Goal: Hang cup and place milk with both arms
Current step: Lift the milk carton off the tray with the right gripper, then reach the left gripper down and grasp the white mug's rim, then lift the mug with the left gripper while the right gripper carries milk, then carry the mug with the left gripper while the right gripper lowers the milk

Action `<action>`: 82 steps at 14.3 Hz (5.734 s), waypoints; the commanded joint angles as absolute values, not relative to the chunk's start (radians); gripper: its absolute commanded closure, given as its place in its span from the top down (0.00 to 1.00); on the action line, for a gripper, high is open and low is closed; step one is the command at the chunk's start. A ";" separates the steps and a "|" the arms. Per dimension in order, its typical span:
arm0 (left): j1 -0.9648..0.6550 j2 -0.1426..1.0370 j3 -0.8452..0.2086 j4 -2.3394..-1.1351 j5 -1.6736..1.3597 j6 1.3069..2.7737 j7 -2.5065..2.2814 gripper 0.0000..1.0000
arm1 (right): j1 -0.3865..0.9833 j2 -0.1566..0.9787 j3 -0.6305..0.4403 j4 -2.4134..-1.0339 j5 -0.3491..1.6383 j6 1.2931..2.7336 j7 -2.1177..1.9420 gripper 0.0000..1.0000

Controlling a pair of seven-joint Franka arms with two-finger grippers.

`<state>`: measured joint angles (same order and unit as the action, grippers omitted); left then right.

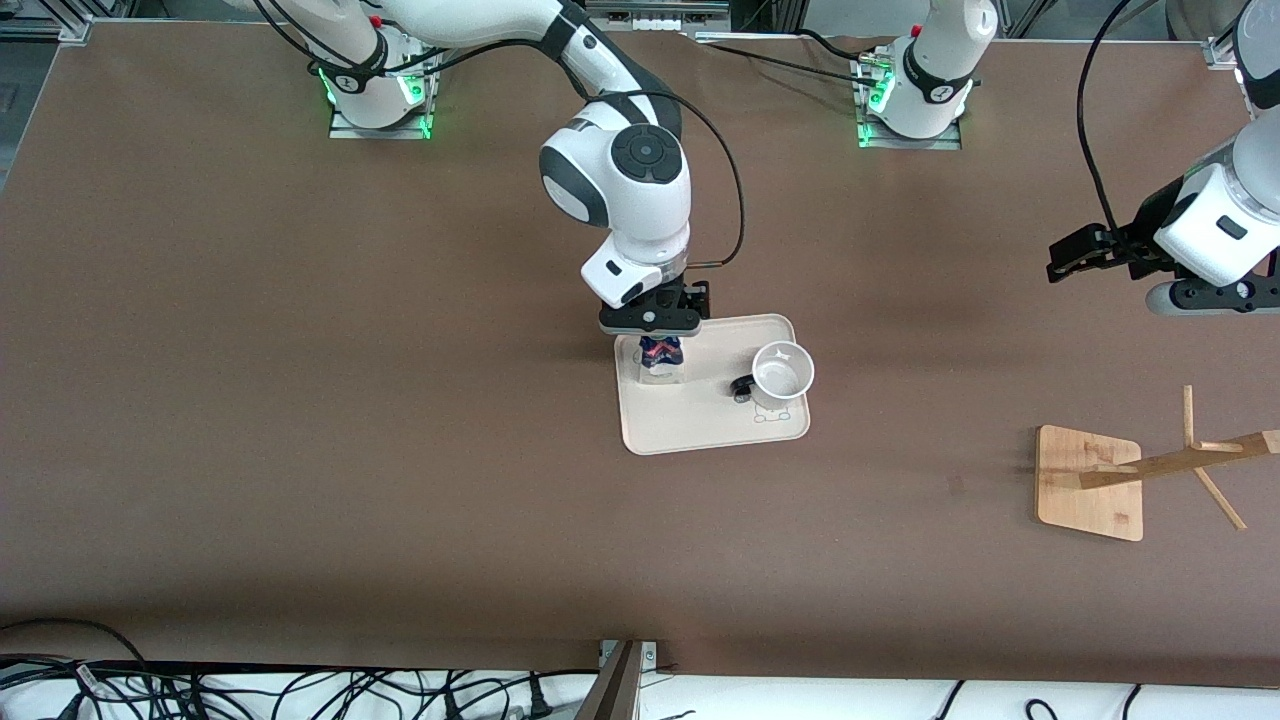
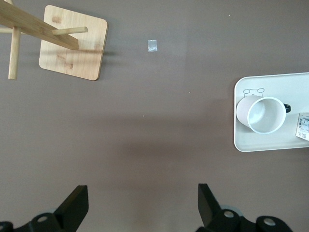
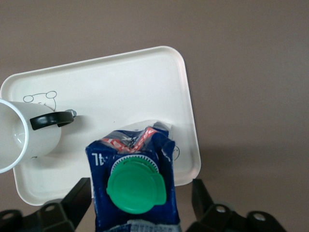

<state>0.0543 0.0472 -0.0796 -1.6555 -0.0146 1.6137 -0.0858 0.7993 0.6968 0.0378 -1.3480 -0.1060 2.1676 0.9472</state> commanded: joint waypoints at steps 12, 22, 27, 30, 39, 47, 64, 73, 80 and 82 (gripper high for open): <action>0.043 0.097 -0.150 -1.658 -0.008 1.637 -0.066 1.00 | 0.805 0.693 0.037 -1.301 -0.051 2.172 1.043 0.20; -0.083 0.164 -0.242 -1.911 -0.058 2.018 -0.061 1.00 | 0.752 0.623 0.023 -1.270 -0.046 2.034 0.939 0.20; -0.095 0.242 -0.261 -2.003 -0.058 2.267 0.212 1.00 | 0.738 0.611 0.023 -1.171 -0.048 1.905 0.910 0.20; -0.167 0.299 -0.261 -2.033 -0.045 2.362 0.288 1.00 | 0.707 0.600 0.021 -1.167 -0.046 1.856 0.846 0.20; -0.271 0.376 -0.259 -2.034 0.093 2.443 0.291 1.00 | 0.528 0.493 0.020 -1.166 0.006 1.639 0.516 0.20; -0.293 0.433 -0.259 -2.033 0.129 2.499 0.281 1.00 | 0.330 0.450 0.009 -1.167 0.021 1.447 0.246 0.20; -0.118 0.160 -0.189 -1.899 0.195 2.168 0.227 0.00 | 0.190 0.451 -0.210 -1.322 0.051 1.374 -0.153 0.20; -0.032 0.211 0.095 -1.640 -0.101 1.987 0.242 0.00 | 0.189 0.335 -0.209 -1.697 0.169 1.872 -0.149 0.20; -0.005 0.248 0.127 -1.591 -0.092 1.996 0.268 0.00 | 0.190 0.190 -0.201 -1.914 0.198 2.011 -0.143 0.20; 0.000 0.247 0.143 -1.589 -0.089 1.994 0.271 0.00 | 0.190 0.181 -0.201 -1.940 0.201 2.026 -0.143 0.21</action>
